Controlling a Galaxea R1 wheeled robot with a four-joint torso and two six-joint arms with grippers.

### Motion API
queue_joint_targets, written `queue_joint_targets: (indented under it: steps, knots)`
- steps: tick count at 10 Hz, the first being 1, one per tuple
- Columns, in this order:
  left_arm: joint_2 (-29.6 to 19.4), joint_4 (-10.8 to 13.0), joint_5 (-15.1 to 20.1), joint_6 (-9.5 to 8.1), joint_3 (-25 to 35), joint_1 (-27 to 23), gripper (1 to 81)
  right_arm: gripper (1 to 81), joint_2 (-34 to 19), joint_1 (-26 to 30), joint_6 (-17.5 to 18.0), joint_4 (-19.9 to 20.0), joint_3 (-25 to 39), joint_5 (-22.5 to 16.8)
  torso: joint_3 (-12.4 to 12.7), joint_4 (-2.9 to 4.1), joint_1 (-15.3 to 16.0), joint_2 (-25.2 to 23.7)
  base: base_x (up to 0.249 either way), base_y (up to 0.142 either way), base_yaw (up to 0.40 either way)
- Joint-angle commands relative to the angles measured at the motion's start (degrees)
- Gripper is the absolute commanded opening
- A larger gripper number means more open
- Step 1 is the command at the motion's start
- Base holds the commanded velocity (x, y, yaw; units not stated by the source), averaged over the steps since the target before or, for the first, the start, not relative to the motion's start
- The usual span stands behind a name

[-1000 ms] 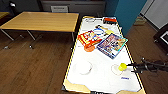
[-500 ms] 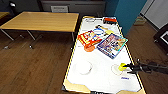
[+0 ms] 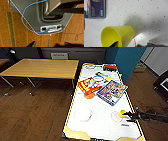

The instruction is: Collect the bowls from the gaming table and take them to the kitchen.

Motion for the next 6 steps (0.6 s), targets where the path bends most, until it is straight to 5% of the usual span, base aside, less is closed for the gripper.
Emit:
queue_joint_targets:
  steps: [1,3,4,6]
  knots:
    - [0.0,-0.49,5.01,0.25,-0.56,0.83,81.1,81.1,-1.7,6.32,0.21,1.47,-0.41,-1.31,0.0,0.0,0.0,0.0,0.0,0.0,0.0]
    - [0.17,-0.58,5.01,0.25,-1.0,0.84,81.1,81.1,-0.73,5.79,0.21,1.56,-1.29,-0.6,0.0,0.0,0.0,0.0,0.0,0.0,0.0]
    - [0.26,-0.58,5.01,0.16,-1.0,0.83,81.1,1.0,-0.82,5.88,0.21,1.55,-1.12,-0.77,0.0,0.0,0.0,0.0,0.0,0.0,0.0]
    - [0.61,-0.58,5.01,0.25,-1.0,0.84,81.1,1.0,-2.91,7.02,1.44,1.65,0.45,-1.56,0.0,0.0,0.02,0.0,0.0,0.0,0.0]
